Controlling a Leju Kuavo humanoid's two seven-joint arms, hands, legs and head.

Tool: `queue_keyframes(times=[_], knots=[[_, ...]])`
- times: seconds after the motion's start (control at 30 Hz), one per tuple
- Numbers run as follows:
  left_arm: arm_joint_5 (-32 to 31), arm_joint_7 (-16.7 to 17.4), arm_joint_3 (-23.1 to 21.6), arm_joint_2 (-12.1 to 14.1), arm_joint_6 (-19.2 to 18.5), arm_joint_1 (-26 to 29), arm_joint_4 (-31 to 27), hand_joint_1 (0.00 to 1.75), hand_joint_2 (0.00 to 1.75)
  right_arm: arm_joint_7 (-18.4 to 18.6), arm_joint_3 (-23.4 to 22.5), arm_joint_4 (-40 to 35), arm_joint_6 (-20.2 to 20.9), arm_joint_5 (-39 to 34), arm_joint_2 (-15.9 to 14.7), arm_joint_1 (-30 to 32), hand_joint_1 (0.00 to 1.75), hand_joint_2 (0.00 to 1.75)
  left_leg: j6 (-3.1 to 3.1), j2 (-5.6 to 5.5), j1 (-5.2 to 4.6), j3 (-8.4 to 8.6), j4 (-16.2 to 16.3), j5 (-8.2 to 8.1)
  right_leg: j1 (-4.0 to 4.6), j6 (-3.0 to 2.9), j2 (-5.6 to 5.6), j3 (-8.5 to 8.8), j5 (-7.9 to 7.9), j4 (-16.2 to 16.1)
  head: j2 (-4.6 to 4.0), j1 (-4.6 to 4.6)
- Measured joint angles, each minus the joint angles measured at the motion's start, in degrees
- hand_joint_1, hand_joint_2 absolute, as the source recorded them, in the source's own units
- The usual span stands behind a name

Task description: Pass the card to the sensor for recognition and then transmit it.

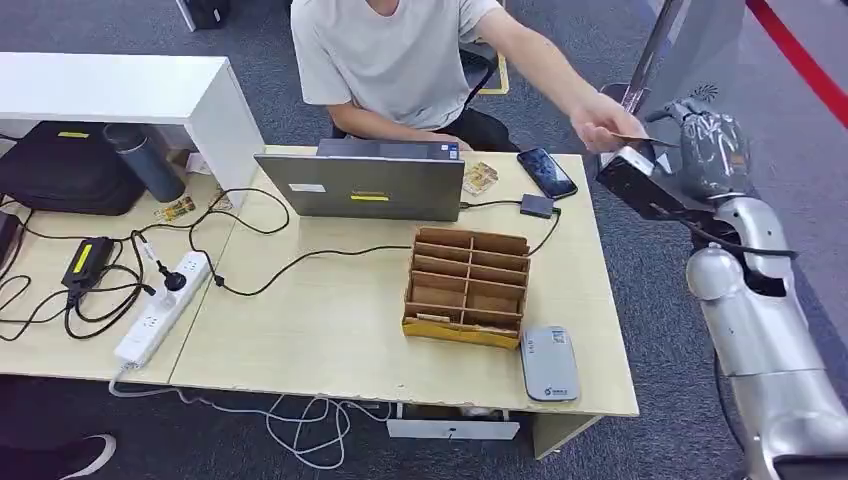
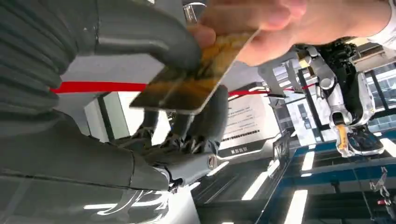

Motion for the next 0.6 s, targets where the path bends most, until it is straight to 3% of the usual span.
queue_keyframes(times=[0.37, 0.6], knots=[[-0.7, -0.2, 0.0, 0.0, 0.1, 0.0, 0.0, 0.00, 1.75, -0.9, 0.7, 0.0, -0.3, -0.9, 0.1, 0.3, 1.75, 1.75, 0.00, -0.01, 0.00, 0.00, 0.0, 0.00, 0.00, 0.00, 0.00, 0.00, 0.00, 0.0, 0.00, 0.00], [-0.5, 1.3, 0.1, 0.0, 1.1, 0.0, 0.0, 0.00, 1.75, -1.7, 0.8, -1.7, -1.6, -1.5, 0.1, 3.8, 1.75, 1.75, 0.00, -0.01, 0.00, 0.02, 0.0, 0.00, 0.01, 0.00, -0.01, 0.00, 0.00, 0.0, 0.00, 0.00]])
